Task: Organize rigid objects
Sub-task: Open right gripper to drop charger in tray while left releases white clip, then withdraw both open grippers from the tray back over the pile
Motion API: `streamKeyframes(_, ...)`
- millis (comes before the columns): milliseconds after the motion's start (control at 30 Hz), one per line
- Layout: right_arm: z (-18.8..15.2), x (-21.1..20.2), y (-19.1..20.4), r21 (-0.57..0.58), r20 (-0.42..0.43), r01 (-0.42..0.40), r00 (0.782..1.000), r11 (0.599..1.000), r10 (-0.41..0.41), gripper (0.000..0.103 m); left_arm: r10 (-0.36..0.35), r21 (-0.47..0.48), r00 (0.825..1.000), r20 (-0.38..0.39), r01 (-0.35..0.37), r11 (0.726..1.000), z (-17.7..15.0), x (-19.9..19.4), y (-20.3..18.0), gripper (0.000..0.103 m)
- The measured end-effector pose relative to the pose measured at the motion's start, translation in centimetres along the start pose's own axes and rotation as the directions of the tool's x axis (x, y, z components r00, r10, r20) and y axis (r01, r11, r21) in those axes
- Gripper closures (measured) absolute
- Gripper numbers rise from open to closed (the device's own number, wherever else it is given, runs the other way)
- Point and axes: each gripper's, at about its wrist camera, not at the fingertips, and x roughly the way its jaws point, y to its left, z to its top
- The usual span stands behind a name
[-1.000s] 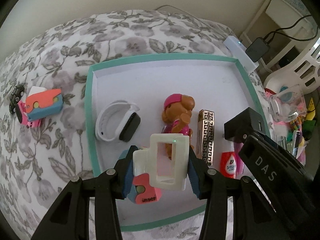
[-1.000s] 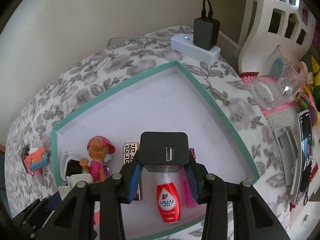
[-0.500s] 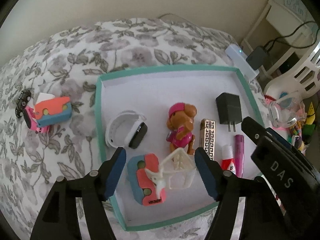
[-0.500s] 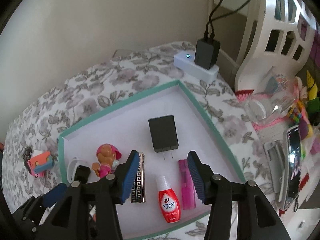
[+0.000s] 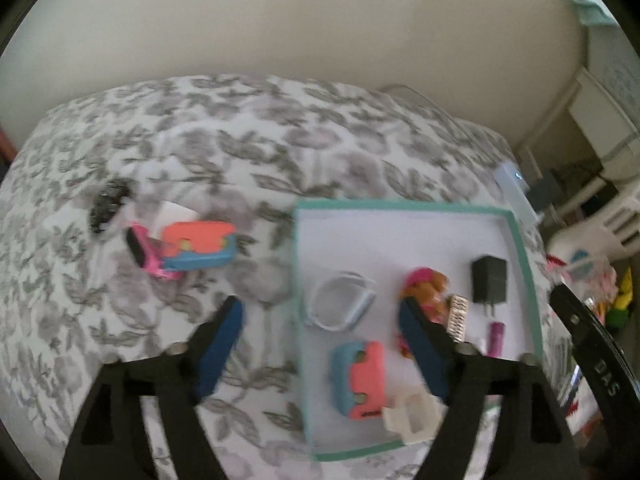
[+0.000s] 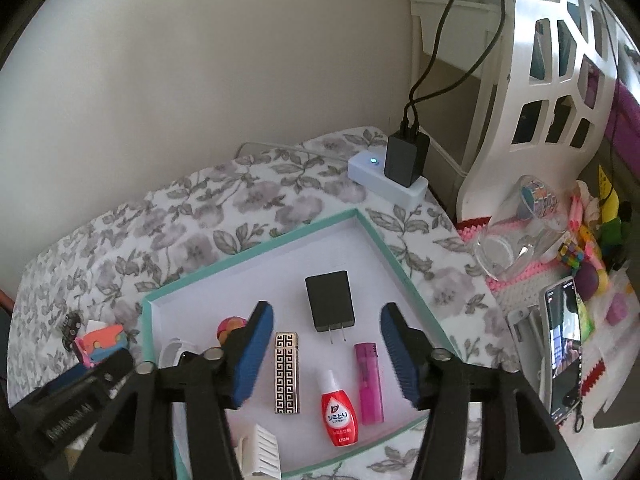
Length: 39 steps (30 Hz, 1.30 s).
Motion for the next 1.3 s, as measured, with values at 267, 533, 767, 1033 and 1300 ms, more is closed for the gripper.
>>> streamKeyframes(267,-0.6,1.3,0.7,-0.018,-0.039,-0.002,0.999,1.000,0.001,0.012,0.143,-0.085,0.990,-0.007,-0.143,0.986,0.7,0.4,4.3,0.008)
streamKeyframes(533,-1.0,1.6,1.9,-0.048,-0.043,-0.014,0.999,0.999,0.012,0.000,0.184,-0.168,0.982,-0.051,-0.190,0.967,0.9,1.2,8.2,0.005)
streamKeyframes(767,-1.5,2.0,4.1,-0.078,-0.066,-0.051,0.997,0.996,0.046,0.000,0.220,-0.259,0.974,-0.063,-0.228,0.939,1.4,0.9,12.7,0.003)
streamKeyframes(1033,-3.0,1.7,10.0,-0.177,-0.081,-0.134,0.989,0.975,0.121,0.000,0.297,-0.350,0.951,-0.081,-0.307,0.885,1.3,-0.4,19.3,0.003)
streamKeyframes(1300,-4.9,1.4,15.6,-0.286,-0.099,-0.182,0.982,0.941,0.160,0.000,0.310,-0.413,0.947,-0.079,-0.315,0.855,1.0,-1.7,23.3,0.003)
